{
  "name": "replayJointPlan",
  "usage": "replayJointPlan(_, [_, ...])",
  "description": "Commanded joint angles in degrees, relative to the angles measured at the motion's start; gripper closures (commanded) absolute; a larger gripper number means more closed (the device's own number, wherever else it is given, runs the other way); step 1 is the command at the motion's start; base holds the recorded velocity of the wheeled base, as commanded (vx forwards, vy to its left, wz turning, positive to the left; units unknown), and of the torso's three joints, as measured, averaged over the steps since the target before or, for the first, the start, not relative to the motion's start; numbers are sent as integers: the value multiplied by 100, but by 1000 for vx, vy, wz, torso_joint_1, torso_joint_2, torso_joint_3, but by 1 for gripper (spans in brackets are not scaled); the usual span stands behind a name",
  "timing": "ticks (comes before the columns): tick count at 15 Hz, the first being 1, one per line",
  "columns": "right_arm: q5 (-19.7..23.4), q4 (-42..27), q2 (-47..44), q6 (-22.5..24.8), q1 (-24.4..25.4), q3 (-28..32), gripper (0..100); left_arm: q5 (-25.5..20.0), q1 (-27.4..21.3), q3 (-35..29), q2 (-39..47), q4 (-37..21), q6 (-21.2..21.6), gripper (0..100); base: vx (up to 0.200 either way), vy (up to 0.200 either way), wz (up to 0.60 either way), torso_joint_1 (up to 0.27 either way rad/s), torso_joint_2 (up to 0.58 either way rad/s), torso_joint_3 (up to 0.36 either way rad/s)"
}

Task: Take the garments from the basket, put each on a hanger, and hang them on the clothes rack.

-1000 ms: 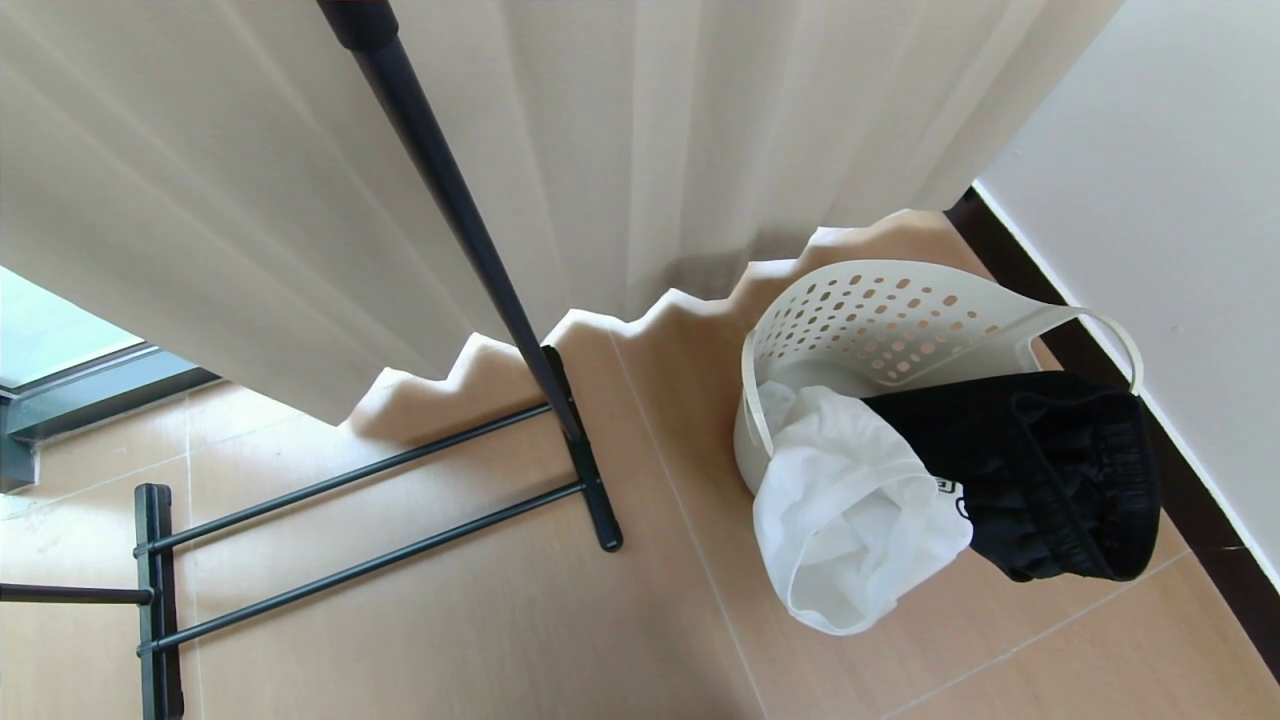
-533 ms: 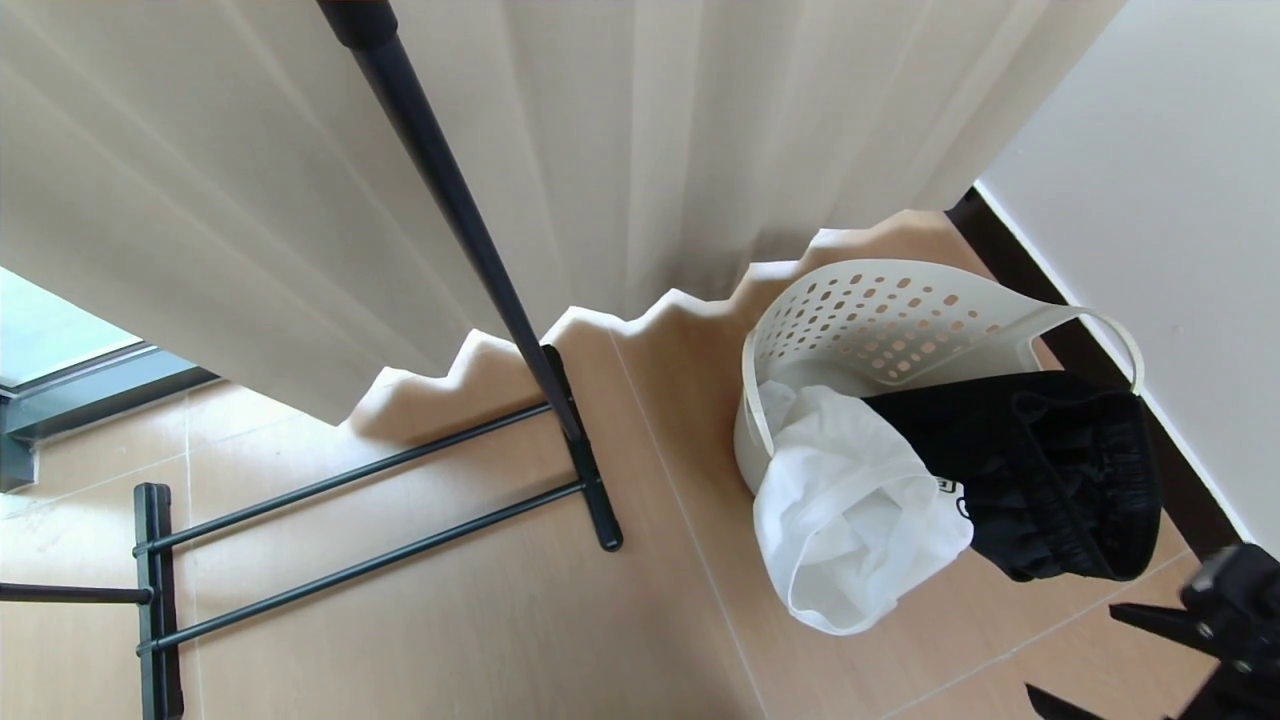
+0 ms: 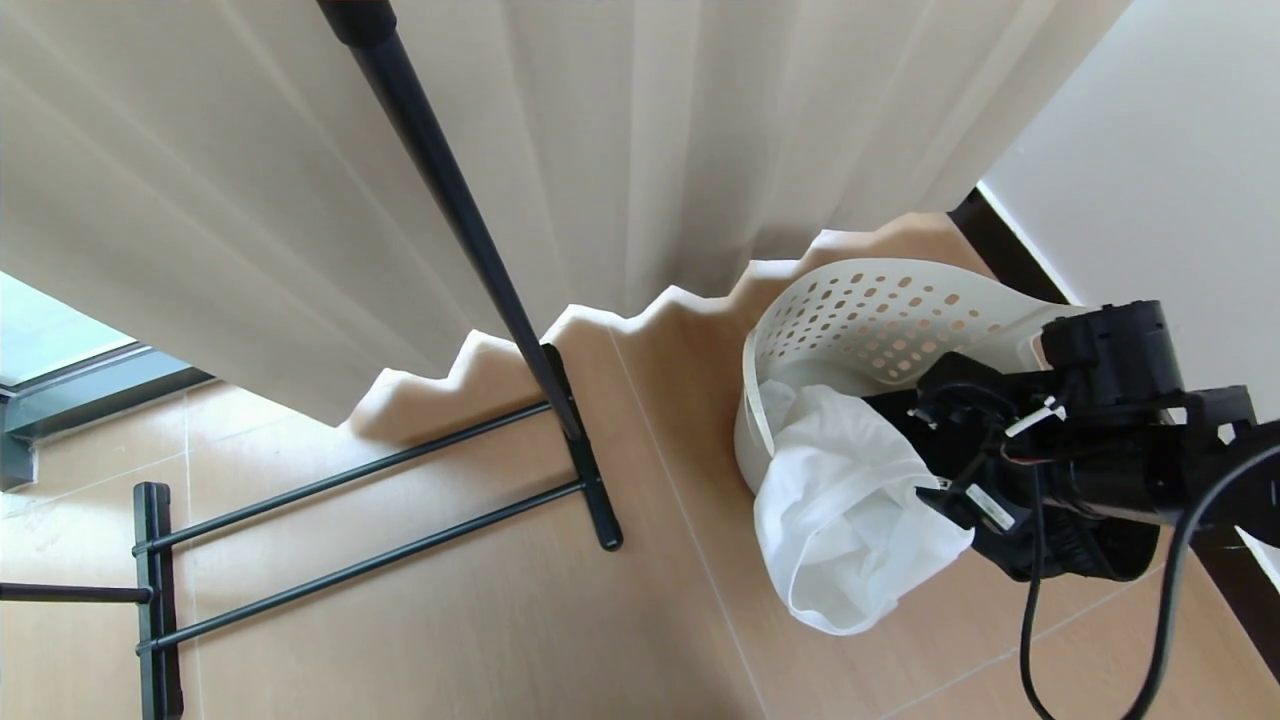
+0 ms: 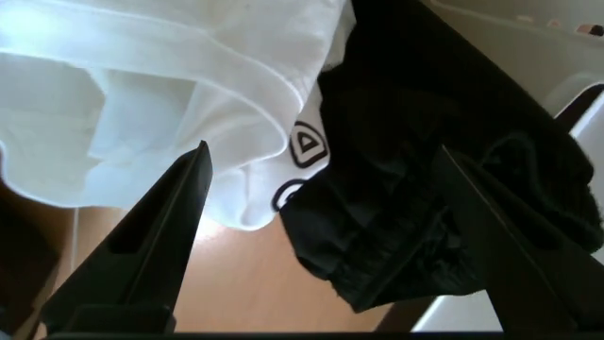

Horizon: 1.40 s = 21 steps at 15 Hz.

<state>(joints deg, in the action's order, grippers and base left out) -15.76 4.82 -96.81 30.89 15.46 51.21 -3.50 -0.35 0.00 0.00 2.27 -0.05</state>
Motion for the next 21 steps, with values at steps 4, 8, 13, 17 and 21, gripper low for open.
replayJointPlan(4, [-173,-165,-603,233,10,504,0,-2,0,0,0,2,-4,0,0,0,0,0,0,0])
replayJointPlan(8, [-182,-165,-708,233,10,521,0,-2,0,0,0,2,-4,0,0,0,0,0,0,0])
replayJointPlan(13, [-261,-77,-989,189,-16,627,0,-2,0,0,0,2,-4,0,0,0,0,0,0,0])
replayJointPlan(17, [-313,-68,-1033,49,1,776,0,-2,0,0,0,2,-4,0,0,0,0,0,0,0])
replayJointPlan(21, [-296,63,-1060,-189,194,776,0,-2,0,0,0,2,-4,0,0,0,0,0,0,0])
